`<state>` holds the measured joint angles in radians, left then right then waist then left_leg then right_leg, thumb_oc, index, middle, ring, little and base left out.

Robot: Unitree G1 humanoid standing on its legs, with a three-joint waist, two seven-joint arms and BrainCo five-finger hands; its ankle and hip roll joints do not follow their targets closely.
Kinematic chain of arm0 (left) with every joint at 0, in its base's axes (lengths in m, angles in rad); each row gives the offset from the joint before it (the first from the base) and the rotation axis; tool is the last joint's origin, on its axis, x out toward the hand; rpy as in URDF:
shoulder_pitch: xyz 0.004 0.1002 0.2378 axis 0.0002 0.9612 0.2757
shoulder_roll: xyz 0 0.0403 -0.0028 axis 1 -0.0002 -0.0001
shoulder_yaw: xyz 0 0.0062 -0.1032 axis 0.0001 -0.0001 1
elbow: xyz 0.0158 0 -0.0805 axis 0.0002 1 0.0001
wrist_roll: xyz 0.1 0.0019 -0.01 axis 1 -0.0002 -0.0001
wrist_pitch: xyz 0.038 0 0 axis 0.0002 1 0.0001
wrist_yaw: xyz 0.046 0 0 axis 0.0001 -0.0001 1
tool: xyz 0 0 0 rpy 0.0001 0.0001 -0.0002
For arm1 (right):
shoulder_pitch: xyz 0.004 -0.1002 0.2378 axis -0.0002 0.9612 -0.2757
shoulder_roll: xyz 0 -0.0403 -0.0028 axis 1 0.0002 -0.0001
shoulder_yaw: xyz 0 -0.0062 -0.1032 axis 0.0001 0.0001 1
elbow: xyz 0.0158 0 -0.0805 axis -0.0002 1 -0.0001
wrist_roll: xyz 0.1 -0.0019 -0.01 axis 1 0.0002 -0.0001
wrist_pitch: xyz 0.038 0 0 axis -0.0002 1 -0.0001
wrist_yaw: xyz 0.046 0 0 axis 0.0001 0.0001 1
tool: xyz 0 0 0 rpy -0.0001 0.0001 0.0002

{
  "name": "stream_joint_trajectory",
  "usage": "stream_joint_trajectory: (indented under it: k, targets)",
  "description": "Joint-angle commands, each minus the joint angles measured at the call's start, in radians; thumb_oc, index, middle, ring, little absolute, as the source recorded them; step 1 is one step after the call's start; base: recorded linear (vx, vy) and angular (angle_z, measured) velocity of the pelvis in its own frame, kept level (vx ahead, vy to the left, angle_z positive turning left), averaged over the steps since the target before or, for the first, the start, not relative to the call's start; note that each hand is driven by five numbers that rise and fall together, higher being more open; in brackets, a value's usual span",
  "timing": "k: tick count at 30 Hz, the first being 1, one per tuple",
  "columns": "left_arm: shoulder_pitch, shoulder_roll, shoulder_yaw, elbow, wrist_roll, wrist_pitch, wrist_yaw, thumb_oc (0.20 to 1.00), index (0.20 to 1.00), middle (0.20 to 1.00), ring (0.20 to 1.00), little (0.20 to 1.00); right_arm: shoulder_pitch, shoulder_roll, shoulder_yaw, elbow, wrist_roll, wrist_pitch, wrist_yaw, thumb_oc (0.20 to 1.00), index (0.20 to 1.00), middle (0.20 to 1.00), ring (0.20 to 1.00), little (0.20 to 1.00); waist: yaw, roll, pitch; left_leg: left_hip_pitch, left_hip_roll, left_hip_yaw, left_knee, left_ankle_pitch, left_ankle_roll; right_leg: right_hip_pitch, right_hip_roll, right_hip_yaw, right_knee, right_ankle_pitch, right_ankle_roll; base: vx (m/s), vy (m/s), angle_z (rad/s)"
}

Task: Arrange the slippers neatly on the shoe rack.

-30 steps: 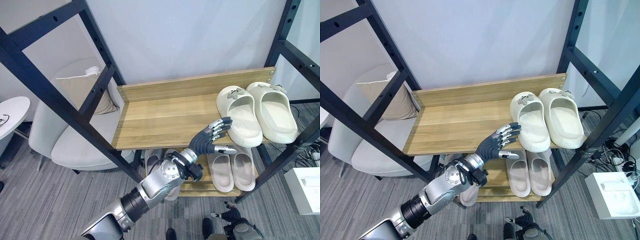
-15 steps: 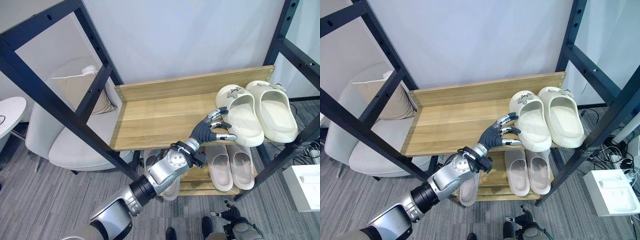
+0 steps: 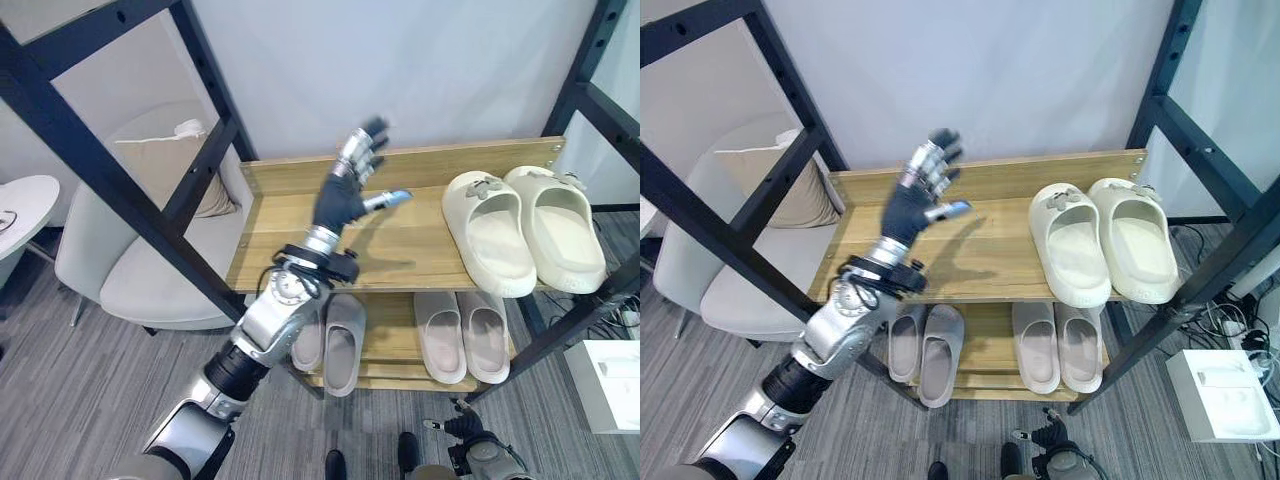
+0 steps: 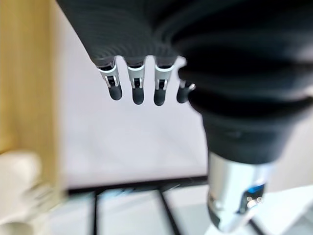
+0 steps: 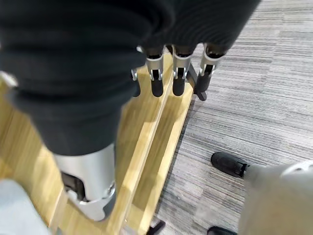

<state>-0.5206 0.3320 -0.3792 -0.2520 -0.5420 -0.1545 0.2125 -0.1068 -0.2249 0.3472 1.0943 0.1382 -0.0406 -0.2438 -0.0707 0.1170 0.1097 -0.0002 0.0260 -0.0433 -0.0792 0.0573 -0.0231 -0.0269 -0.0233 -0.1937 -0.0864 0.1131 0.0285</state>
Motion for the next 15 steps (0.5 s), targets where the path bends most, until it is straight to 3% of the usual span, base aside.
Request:
stream_joint_trajectory:
  k: [1,5,11,12,14,15]
  targets:
    - [-0.019,-0.016,0.03,-0.135,-0.086,-0.148,-0.069,1.0,1.0,1.0,1.0,1.0,-0.039,0.048,0.007,0.057,0.01,-0.026,0.031,1.0,1.0,1.0,1.0,1.0,0.018,-0.089,-0.039,0.028,-0.008,-0.02,-0.008,-0.053,-0.029,0.069,-0.06,0.017,-0.001,-0.116,0.08,0.0,0.003,0.08]
    - [0.003,0.007,0.026,-0.255,-0.129,-0.153,-0.133,1.0,1.0,1.0,1.0,1.0,-0.046,0.064,0.007,0.076,0.001,-0.024,0.043,1.0,1.0,1.0,1.0,1.0,0.032,-0.095,-0.045,0.026,-0.01,-0.029,-0.008,-0.055,-0.028,0.072,-0.061,0.011,-0.001,-0.117,0.081,-0.01,0.005,0.06]
    - [0.065,0.064,-0.064,-0.374,-0.228,-0.109,-0.287,1.0,1.0,1.0,1.0,1.0,-0.056,0.088,0.022,0.087,-0.029,-0.026,0.06,1.0,1.0,1.0,1.0,1.0,0.054,-0.102,-0.051,0.026,-0.015,-0.039,-0.008,-0.057,-0.024,0.077,-0.063,0.004,-0.001,-0.117,0.082,-0.01,0.009,0.06]
    - [0.155,0.107,-0.136,-0.357,-0.272,-0.047,-0.365,1.0,1.0,1.0,1.0,1.0,-0.067,0.091,0.027,0.084,-0.044,-0.027,0.068,1.0,1.0,1.0,1.0,1.0,0.062,-0.101,-0.047,0.023,-0.016,-0.04,-0.008,-0.056,-0.022,0.075,-0.063,0.002,-0.001,-0.115,0.082,-0.03,0.022,0.09]
    - [0.17,0.129,-0.119,-0.367,-0.262,-0.05,-0.376,1.0,1.0,1.0,1.0,1.0,-0.063,0.094,0.024,0.083,-0.046,-0.03,0.067,1.0,1.0,1.0,1.0,1.0,0.065,-0.102,-0.047,0.024,-0.016,-0.039,-0.008,-0.056,-0.022,0.075,-0.062,0.003,-0.001,-0.116,0.082,-0.01,0.008,0.02]
    - [0.276,0.196,-0.146,-0.318,-0.244,-0.026,-0.412,1.0,1.0,1.0,1.0,1.0,-0.059,0.096,0.025,0.082,-0.06,-0.035,0.068,1.0,1.0,1.0,1.0,1.0,0.074,-0.1,-0.044,0.023,-0.014,-0.038,-0.008,-0.054,-0.02,0.072,-0.062,0.003,-0.001,-0.115,0.083,-0.01,0.024,0.04]
